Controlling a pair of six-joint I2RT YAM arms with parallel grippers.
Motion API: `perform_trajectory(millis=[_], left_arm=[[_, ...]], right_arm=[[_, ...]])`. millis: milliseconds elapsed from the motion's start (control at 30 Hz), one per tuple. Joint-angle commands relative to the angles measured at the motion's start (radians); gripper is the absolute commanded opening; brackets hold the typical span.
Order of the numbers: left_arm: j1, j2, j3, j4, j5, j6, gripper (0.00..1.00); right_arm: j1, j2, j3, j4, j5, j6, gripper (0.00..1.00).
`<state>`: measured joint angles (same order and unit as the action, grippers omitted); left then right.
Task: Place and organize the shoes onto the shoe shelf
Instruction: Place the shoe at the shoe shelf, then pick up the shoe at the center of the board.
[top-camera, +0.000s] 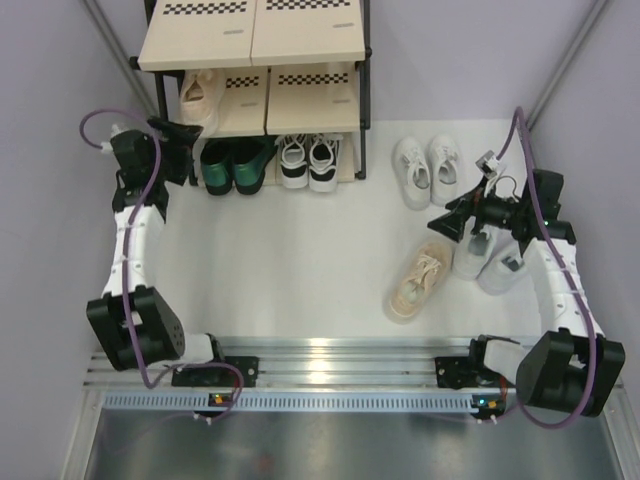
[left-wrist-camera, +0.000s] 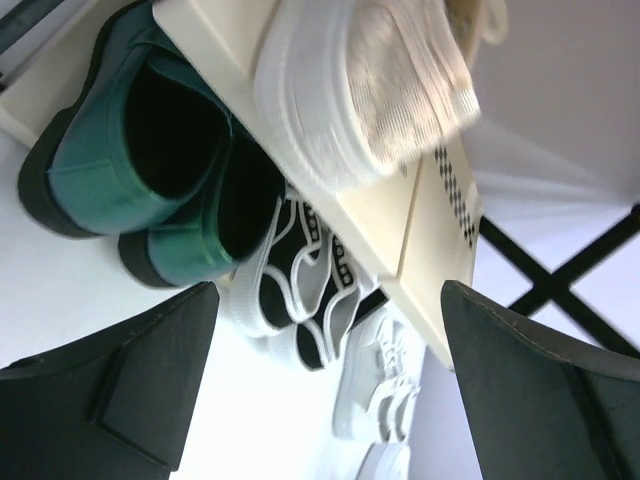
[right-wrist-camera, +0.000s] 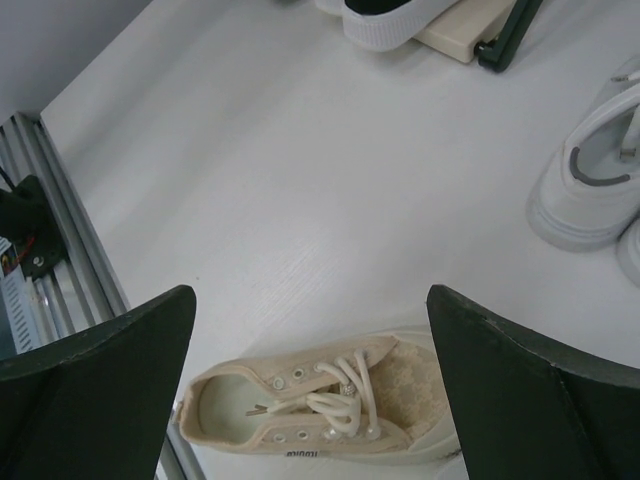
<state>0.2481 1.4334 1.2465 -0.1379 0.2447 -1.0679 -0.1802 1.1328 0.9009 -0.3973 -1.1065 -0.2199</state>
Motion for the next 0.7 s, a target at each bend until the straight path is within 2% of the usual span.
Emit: perform_trajectory(millis=[0,100,133,167,200,267,333,400,433,467,500,533,567,600,633,667], left_arm=[[0.005,-0.16,-0.109,0.024,0.046,0.152,0.98],[0.006,-0.306,-0.246,0.079,0.152,0.236,0.98],[0.006,-0.385,-0.345,0.09,0.188,0.258,0.98],[0.005,-0.427,-0.39,0.098,0.218,0.29,0.98],[0.003,-0.503,-0.435,0.098,0.27,0.298,0.98],[-0.003,-0.576,-0.57,0.097,0.33,0.321,0.97],[-0.019,-0.672,-0.652,0.095,0.402,0.325,0.96],[-0.076,-0.732,-0.757,0.093,0.407,0.307,0.95],[-0.11,-0.786,-0.781,0.095,0.375,0.296,0.94],[-0.198,-0.806,-0.824,0.093,0.346,0.284,0.93],[-0.254,-0.838,-0.838,0.089,0.314,0.269,0.93],[-0.385,-0.849,-0.851,0.089,0.229,0.258,0.93],[-0.444,-0.85,-0.864,0.083,0.19,0.247,0.93],[-0.504,-0.844,-0.869,0.081,0.147,0.234,0.93],[-0.609,-0.837,-0.874,0.08,0.11,0.209,0.93],[-0.657,-0.829,-0.878,0.081,0.034,0.195,0.93]], right_arm=[[-0.015,-0.015,0.082,-0.115,0.057,-0.153,0.99],[-0.008,0.008,0.114,-0.28,0.118,-0.347,0.99],[-0.008,0.018,0.121,-0.329,0.134,-0.418,0.99],[-0.005,0.025,0.127,-0.394,0.149,-0.564,1.0],[-0.004,0.048,0.144,-0.526,0.167,-0.655,0.99],[0.014,0.09,0.154,-0.658,0.221,-0.857,0.99],[0.044,0.11,0.142,-0.751,0.261,-0.932,0.99],[0.122,0.098,0.089,-0.747,0.332,-0.97,0.99],[0.158,0.082,0.063,-0.679,0.367,-0.957,0.99],[0.261,0.038,0.005,-0.61,0.41,-0.888,0.99],[0.309,0.013,-0.025,-0.547,0.497,-0.865,0.99],[0.355,-0.007,-0.048,-0.452,0.531,-0.854,0.99],[0.43,-0.034,-0.08,-0.416,0.572,-0.836,0.99],[0.459,-0.037,-0.085,-0.391,0.588,-0.828,0.99],[0.482,-0.034,-0.085,-0.359,0.6,-0.816,0.99],[0.514,-0.015,-0.073,-0.354,0.62,-0.802,0.99]])
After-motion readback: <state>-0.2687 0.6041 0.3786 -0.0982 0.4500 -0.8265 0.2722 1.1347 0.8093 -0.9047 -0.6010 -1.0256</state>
